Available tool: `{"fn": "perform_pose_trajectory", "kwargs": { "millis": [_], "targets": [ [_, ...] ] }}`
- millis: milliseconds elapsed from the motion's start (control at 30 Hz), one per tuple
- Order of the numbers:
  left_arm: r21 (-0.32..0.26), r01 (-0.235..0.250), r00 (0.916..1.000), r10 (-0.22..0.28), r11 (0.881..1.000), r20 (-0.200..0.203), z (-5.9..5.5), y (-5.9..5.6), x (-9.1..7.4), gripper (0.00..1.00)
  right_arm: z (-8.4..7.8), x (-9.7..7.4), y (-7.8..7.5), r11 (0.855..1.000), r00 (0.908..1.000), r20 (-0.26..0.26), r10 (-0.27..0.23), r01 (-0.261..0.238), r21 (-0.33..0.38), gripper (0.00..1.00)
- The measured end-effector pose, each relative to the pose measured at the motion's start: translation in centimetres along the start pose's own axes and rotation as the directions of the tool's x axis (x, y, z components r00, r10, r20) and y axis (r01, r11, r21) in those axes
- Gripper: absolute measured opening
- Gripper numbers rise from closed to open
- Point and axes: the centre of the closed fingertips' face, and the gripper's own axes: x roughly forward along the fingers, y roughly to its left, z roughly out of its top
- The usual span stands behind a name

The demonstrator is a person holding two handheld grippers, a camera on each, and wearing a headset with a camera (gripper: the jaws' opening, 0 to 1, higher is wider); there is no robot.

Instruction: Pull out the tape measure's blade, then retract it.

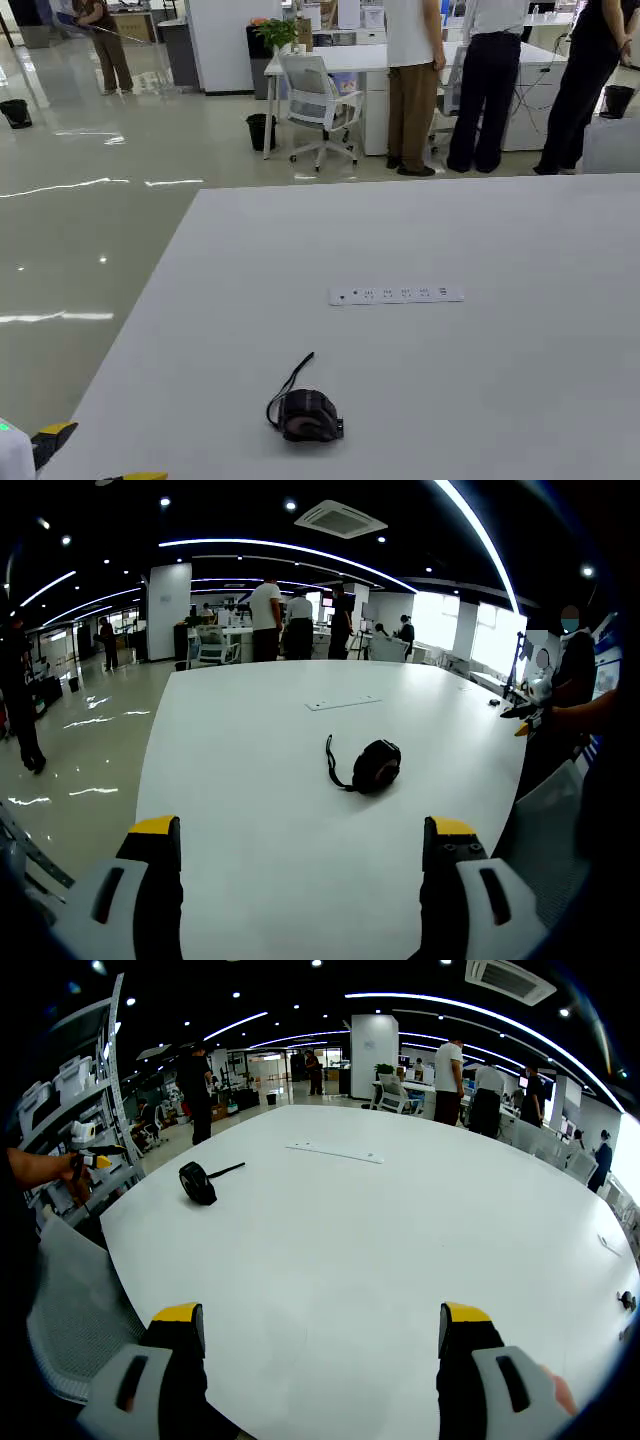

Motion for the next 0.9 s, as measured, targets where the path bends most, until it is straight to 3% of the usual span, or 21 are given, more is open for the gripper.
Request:
{"fn": "perform_pose_trajectory", "kwargs": {
  "millis": [467, 900],
  "targets": [
    [0.021, 0.013, 0.9999, -0.013, 1.000, -0.003, 0.61, -0.28, 0.59, 0.99, -0.63, -0.16, -0.01, 1.000, 0.9998, -0.020, 0.003, -0.003, 0.015, 0.99],
    [0.031, 0.021, 0.9996, -0.020, 0.999, -0.019, 0.46, -0.28, 0.99, 0.99, -0.34, 0.05, -0.60, 0.999, 0.9997, 0.009, -0.023, 0.024, -0.021, 1.00]
  ]
}}
